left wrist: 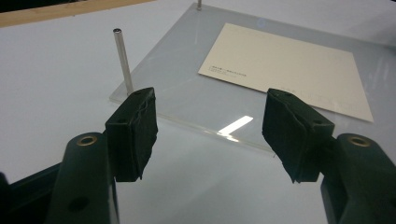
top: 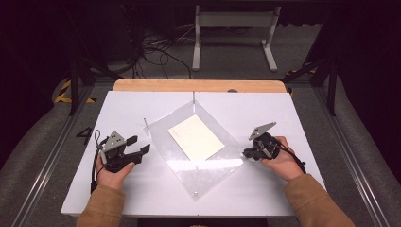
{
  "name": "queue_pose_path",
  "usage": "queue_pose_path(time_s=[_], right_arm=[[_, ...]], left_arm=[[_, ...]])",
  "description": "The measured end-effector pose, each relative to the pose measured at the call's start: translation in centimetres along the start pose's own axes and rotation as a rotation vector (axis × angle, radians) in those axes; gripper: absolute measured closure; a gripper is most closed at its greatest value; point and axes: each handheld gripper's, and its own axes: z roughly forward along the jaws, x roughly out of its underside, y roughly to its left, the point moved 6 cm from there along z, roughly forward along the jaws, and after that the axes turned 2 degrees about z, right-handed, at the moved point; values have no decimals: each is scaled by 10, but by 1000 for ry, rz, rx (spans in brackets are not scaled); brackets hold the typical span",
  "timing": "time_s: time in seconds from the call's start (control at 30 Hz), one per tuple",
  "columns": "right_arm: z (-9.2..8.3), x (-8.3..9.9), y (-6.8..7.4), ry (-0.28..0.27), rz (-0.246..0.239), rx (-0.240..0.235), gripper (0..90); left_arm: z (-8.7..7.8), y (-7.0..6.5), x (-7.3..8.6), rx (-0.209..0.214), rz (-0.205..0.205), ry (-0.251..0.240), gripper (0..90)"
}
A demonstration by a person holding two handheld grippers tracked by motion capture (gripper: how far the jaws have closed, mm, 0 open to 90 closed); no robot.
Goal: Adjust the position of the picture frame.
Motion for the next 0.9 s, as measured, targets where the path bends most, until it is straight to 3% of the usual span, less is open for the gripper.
queue_pose_path(time_s=[0.03,0.17,0.2,0.23,0.33,0.37,0.4,0.47,0.5,0.6,0.77,0.9], right_arm=[[-1,2,14,5,-34,-29,828],[-2,7,36,5,-84,-66,828],[-2,7,36,5,-84,-66,828],[-3,9,49,5,-108,-89,828],[-3,10,64,7,-140,-107,828],[-3,10,64,7,-140,-107,828],[-3,11,76,13,-156,-133,828],[-3,11,79,16,-164,-140,828],[-3,11,88,24,-188,-158,827],[-1,10,102,29,-216,-190,827],[-1,9,106,14,-201,-211,799],[-8,6,97,-82,-144,-223,739]], left_arm=[[0,1,1,2,-1,4,357],[0,1,1,3,-6,8,357],[0,1,1,3,-6,8,357],[0,1,1,1,-4,7,357],[1,2,1,0,-9,9,357],[2,3,1,-5,-11,8,357],[4,6,2,-8,-19,19,360],[8,10,3,-15,-25,29,361],[11,12,3,-20,-38,36,361],[18,25,-1,-60,-64,34,361],[28,39,-10,-106,-81,34,361],[44,46,-16,-99,-116,27,376]])
